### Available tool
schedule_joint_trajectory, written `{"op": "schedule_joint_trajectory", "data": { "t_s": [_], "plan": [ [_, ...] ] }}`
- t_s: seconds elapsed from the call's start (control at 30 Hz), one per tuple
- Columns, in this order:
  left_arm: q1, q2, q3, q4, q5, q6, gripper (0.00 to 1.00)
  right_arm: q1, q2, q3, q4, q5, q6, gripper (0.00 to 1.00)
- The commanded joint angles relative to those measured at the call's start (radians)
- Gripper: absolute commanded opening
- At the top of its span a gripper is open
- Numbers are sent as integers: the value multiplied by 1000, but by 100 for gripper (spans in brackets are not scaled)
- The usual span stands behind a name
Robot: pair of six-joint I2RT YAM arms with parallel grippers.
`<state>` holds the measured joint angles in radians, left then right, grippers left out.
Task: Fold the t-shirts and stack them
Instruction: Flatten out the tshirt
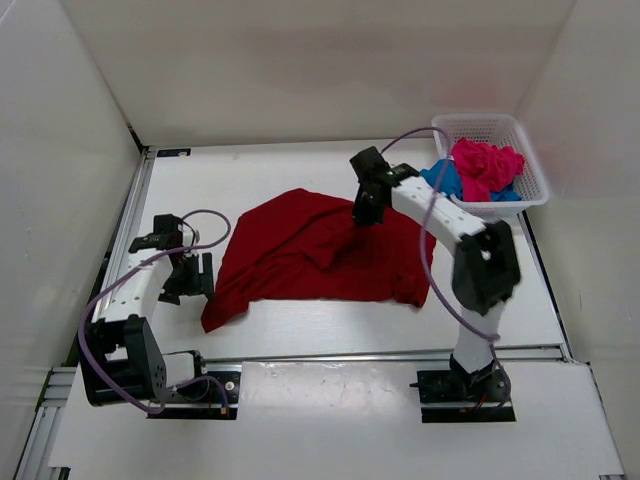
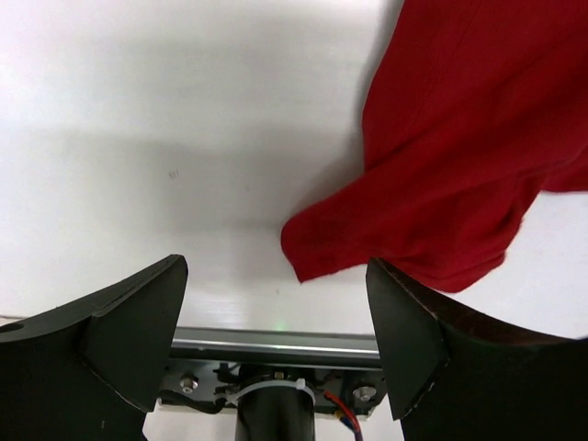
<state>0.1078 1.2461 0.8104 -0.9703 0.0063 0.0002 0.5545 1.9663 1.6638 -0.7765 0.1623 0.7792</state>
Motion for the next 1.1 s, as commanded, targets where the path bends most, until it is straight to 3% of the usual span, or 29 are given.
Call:
{"op": "schedule_joint_trajectory", "data": {
  "t_s": [0.0,0.13,0.37,0.57,0.77,0.87,1.07],
  "plan": [
    [6,39,79,53,26,0,90,41,-290,-140,32,57,-90,0],
    [-25,124,197,87,58,0,90,61,-536,-376,23,11,-84,0],
    [-244,399,412,154,-67,0,90,70,-1002,-798,-145,74,113,0],
    [-368,637,487,206,-194,0,90,50,-1245,-967,-240,40,244,0],
    [-353,825,636,232,-339,0,88,41,-1304,-987,-280,111,259,0],
    [-316,907,773,232,-397,0,88,32,-1226,-946,-280,175,210,0],
    [-211,998,1051,222,-441,0,93,-42,-996,-837,-109,115,34,0]
  ]
}}
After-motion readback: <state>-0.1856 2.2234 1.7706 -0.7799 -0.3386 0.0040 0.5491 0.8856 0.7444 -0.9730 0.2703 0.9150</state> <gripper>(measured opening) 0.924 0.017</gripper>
